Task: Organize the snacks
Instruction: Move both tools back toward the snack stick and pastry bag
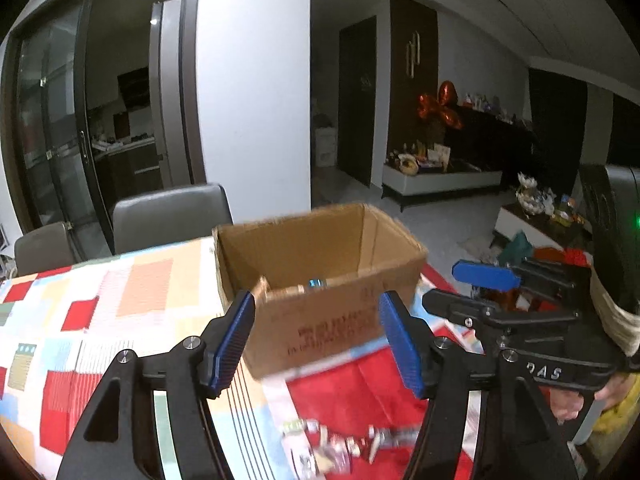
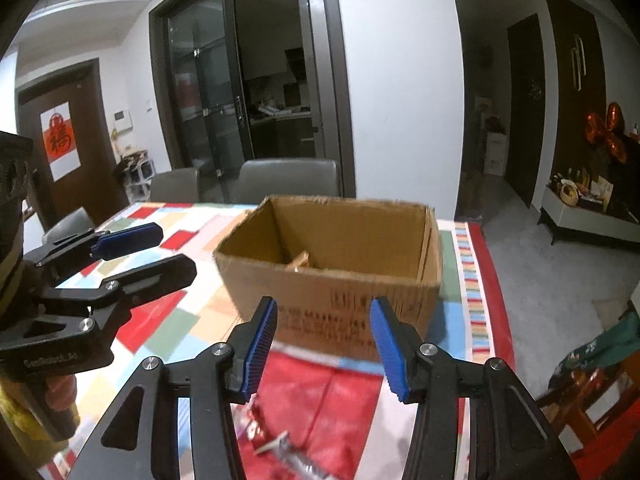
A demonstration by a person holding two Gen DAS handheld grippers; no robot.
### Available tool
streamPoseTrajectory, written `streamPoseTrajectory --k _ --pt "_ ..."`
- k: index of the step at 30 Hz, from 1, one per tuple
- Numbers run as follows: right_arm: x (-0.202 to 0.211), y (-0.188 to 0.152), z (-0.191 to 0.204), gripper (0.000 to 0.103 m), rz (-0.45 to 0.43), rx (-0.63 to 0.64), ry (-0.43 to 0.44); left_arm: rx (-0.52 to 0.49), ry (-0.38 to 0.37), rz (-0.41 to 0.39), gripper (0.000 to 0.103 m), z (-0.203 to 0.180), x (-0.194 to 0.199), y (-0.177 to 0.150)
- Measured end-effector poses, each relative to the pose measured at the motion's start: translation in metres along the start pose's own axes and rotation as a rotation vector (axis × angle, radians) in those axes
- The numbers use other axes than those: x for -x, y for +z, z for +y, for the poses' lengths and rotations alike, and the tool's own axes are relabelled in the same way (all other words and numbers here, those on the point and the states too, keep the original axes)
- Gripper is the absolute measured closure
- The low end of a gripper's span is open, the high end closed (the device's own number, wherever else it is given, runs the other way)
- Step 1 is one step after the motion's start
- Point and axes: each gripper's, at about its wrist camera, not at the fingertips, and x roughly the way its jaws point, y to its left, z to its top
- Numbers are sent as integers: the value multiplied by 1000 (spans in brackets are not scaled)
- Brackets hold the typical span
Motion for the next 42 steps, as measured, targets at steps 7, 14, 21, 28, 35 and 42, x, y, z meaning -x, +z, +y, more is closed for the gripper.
streamPoseTrajectory --k 7,14,21,28,35,42 --pt "6 -35 8 53 67 27 -9 -17 -1 56 39 -4 9 -39" --pt "-1 -75 17 53 154 29 -18 -11 -17 139 39 -2 3 -76" --pt "-15 -105 17 53 250 14 -9 21 -43 243 39 -5 -12 -112" --pt "-28 -125 14 53 328 11 -4 48 -54 309 39 -3 -27 -133" --pt "-48 -133 13 53 398 19 11 77 -49 372 39 5 -50 -148" --pt "-63 -137 16 53 440 63 7 88 -46 419 39 10 -70 -159"
